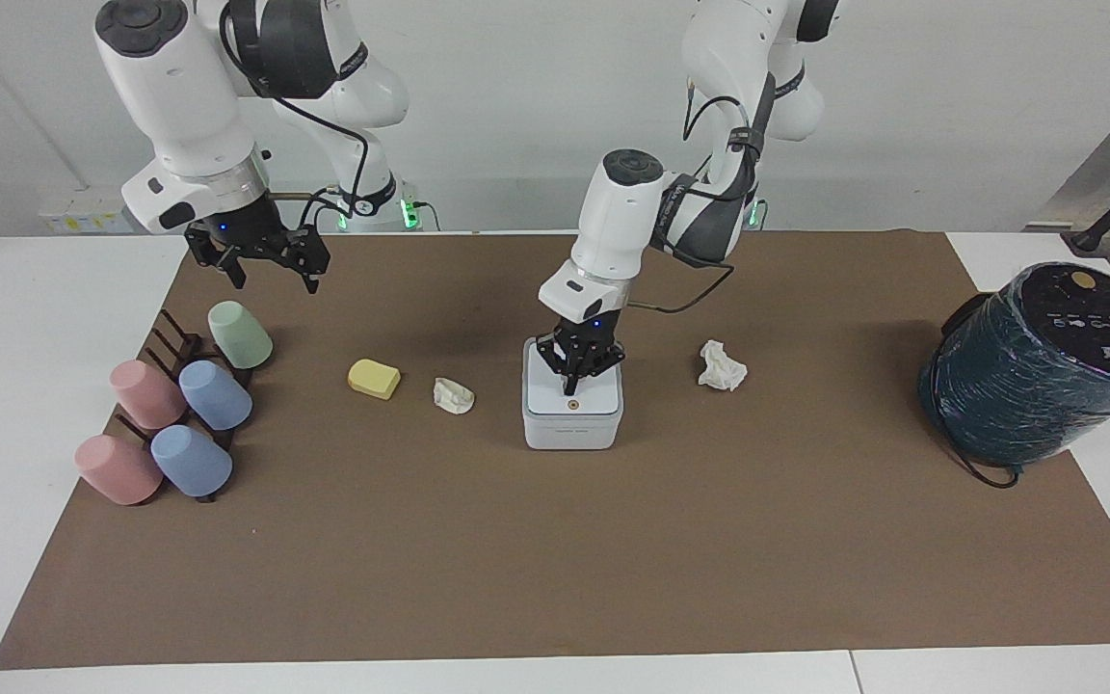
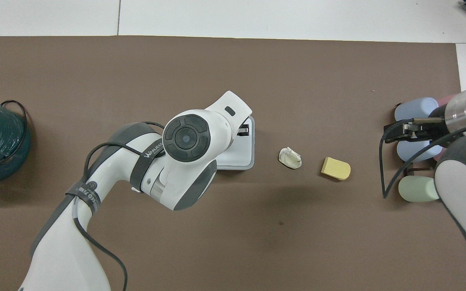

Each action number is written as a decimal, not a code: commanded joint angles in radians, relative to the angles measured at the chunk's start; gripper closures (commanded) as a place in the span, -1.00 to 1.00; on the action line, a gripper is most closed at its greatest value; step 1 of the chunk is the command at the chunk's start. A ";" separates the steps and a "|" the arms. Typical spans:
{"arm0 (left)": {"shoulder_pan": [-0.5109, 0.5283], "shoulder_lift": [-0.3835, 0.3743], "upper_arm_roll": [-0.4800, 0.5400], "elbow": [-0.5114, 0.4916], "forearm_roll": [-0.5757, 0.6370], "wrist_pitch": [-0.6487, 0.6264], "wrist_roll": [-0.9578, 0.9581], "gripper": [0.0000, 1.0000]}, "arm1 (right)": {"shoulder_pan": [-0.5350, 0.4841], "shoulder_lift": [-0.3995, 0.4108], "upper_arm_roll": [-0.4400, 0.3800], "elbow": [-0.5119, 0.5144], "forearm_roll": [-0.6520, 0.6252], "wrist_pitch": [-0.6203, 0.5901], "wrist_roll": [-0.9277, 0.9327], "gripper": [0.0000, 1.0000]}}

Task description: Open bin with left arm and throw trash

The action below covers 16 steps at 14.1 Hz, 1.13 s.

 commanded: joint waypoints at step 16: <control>0.229 -0.126 0.036 0.135 0.043 -0.505 0.409 0.07 | 0.004 0.036 0.009 -0.552 0.020 0.630 -0.034 -1.00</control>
